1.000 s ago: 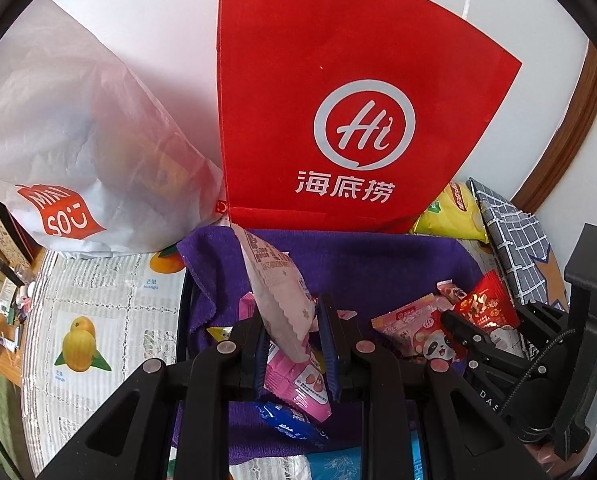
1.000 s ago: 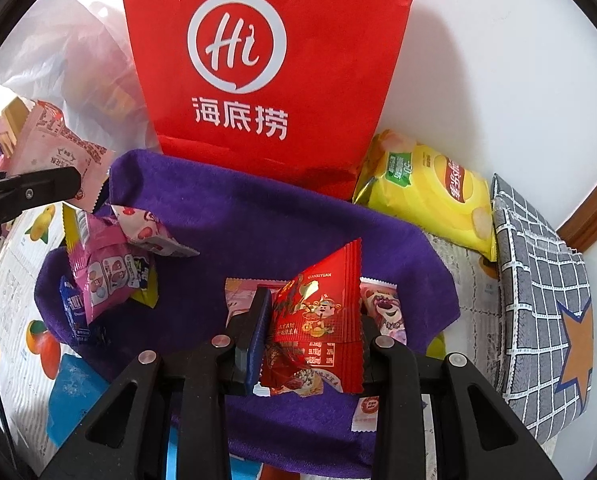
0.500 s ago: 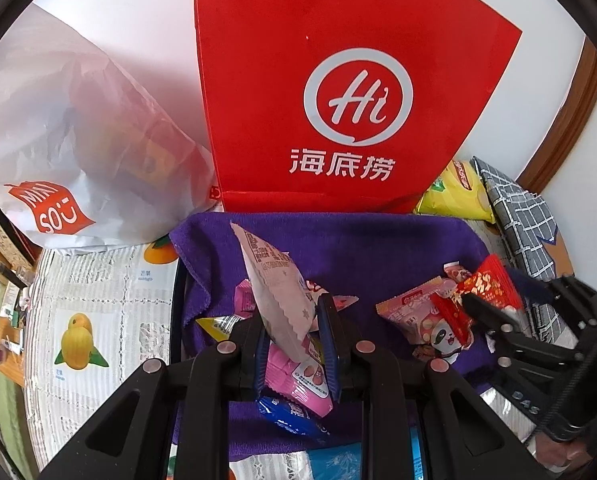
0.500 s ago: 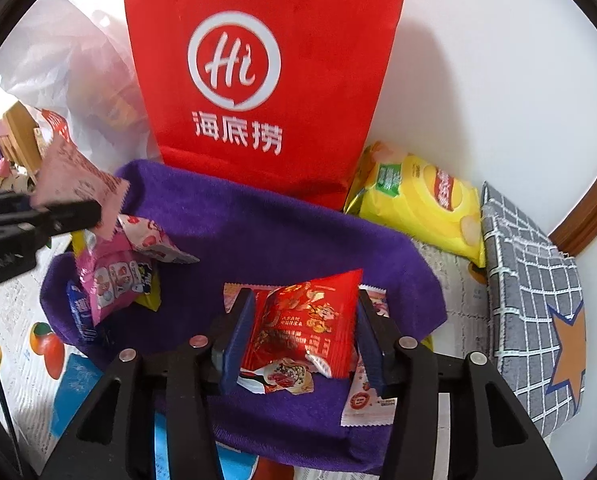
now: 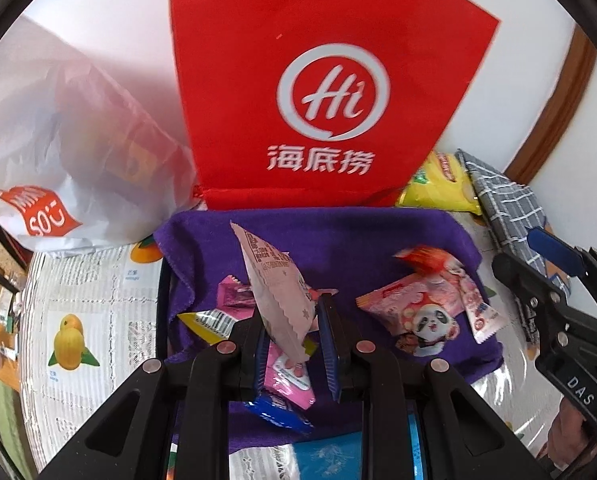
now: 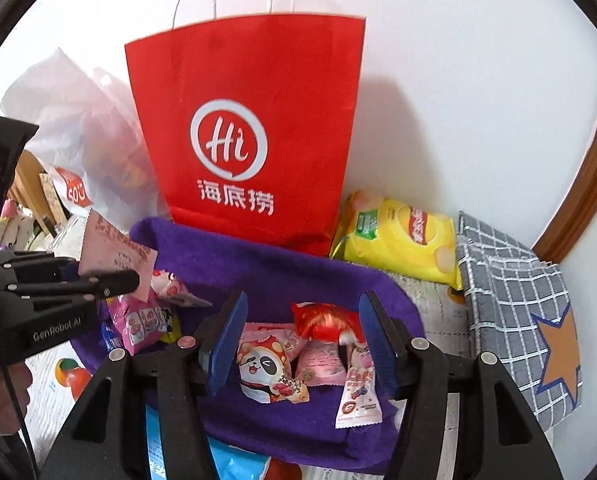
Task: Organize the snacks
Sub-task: 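Open the right tool to drop the red packet while the left tool releases the pink candy onto the towel, then move both tools back toward the green and yellow chip bags, then grasp the yellow chip bag with the right tool while the left tool grasps the green chip bag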
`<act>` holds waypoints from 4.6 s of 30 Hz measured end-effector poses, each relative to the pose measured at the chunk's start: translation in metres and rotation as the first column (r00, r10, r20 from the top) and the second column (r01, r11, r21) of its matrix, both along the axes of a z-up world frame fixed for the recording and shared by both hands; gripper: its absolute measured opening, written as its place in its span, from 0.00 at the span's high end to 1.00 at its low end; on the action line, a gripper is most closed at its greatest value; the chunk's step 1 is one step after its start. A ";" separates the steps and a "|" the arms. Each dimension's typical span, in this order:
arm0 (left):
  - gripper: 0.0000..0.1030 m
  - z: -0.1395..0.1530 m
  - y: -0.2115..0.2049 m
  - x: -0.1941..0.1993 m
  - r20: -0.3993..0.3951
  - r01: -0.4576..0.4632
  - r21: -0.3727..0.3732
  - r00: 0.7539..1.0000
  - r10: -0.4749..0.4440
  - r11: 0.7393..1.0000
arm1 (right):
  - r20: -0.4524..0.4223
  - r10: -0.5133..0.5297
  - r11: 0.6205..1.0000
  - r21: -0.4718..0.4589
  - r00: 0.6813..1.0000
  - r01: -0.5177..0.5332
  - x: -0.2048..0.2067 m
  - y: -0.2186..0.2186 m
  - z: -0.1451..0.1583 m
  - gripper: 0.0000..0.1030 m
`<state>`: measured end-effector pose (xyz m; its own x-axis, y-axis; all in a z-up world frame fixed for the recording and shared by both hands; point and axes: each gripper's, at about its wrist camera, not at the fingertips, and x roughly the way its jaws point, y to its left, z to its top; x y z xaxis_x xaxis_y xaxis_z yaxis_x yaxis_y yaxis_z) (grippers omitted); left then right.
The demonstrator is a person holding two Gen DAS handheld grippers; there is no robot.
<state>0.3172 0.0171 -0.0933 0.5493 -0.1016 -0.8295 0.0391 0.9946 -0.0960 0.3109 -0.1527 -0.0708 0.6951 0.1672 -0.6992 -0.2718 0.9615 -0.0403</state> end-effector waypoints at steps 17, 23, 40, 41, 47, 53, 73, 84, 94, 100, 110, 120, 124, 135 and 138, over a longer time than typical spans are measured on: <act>0.55 0.046 0.001 -0.029 0.106 0.046 -0.073 0.994 -0.038 0.996 | 0.095 -0.032 0.999 0.044 0.995 0.028 -0.055 0.003 0.033 0.40; 0.53 0.063 0.003 -0.044 0.151 0.061 -0.092 0.987 -0.047 0.994 | 0.082 -0.062 0.998 0.017 0.995 0.061 -0.089 0.005 0.016 0.36; 0.49 0.089 0.010 -0.113 0.218 0.052 -0.071 0.975 -0.035 0.996 | -0.104 0.051 0.989 0.140 0.993 -0.036 -0.183 0.016 -0.048 0.44; 0.49 0.088 0.012 -0.120 0.218 0.049 -0.063 0.975 -0.034 0.997 | -0.108 0.066 0.988 0.146 0.992 -0.050 -0.188 0.020 -0.052 0.44; 0.49 0.079 0.026 -0.151 0.213 0.021 -0.060 0.977 -0.008 0.998 | -0.117 0.100 0.990 0.111 0.988 -0.087 -0.200 0.042 -0.070 0.47; 0.48 0.049 0.047 -0.181 0.163 -0.025 -0.050 0.986 0.033 0.998 | -0.171 0.064 0.997 0.058 0.983 -0.055 -0.196 0.050 -0.097 0.63; 0.48 -0.030 0.046 -0.205 0.017 0.010 -0.062 1.000 -0.009 0.998 | -0.128 0.059 0.998 0.012 0.990 -0.057 -0.188 0.043 -0.124 0.51; 0.48 -0.039 0.011 -0.218 0.008 0.097 -0.128 0.995 -0.097 0.987 | -0.038 -0.070 0.996 0.049 0.997 0.072 -0.213 -0.027 -0.104 0.53; 0.39 -0.054 -0.024 -0.222 -0.012 0.153 -0.096 0.988 -0.154 0.984 | -0.057 -0.179 0.981 0.063 0.982 0.183 -0.212 -0.059 -0.111 0.53; 0.39 -0.082 -0.036 -0.210 -0.086 0.121 -0.054 0.988 -0.126 0.991 | -0.057 -0.200 0.977 0.062 0.978 0.204 -0.212 -0.066 -0.115 0.53; 0.49 -0.094 -0.048 -0.207 -0.054 0.141 -0.001 0.989 -0.141 0.990 | -0.051 -0.205 0.974 0.087 0.977 0.209 -0.214 -0.073 -0.114 0.53; 0.56 -0.084 -0.038 -0.210 -0.027 0.140 -0.032 0.990 -0.141 0.990 | -0.034 -0.202 0.974 0.095 0.979 0.205 -0.216 -0.072 -0.106 0.53; 0.59 -0.079 -0.035 -0.214 -0.010 0.150 -0.045 0.989 -0.150 0.988 | -0.026 -0.198 0.975 0.095 0.980 0.199 -0.217 -0.068 -0.102 0.53; 0.60 -0.065 -0.023 -0.227 0.029 0.145 -0.073 0.989 -0.143 0.987 | -0.011 -0.177 0.981 0.073 0.984 0.177 -0.225 -0.054 -0.093 0.53; 0.60 -0.059 -0.020 -0.230 0.045 0.147 -0.083 0.989 -0.144 0.986 | -0.002 -0.168 0.983 0.080 0.986 0.168 -0.226 -0.050 -0.087 0.53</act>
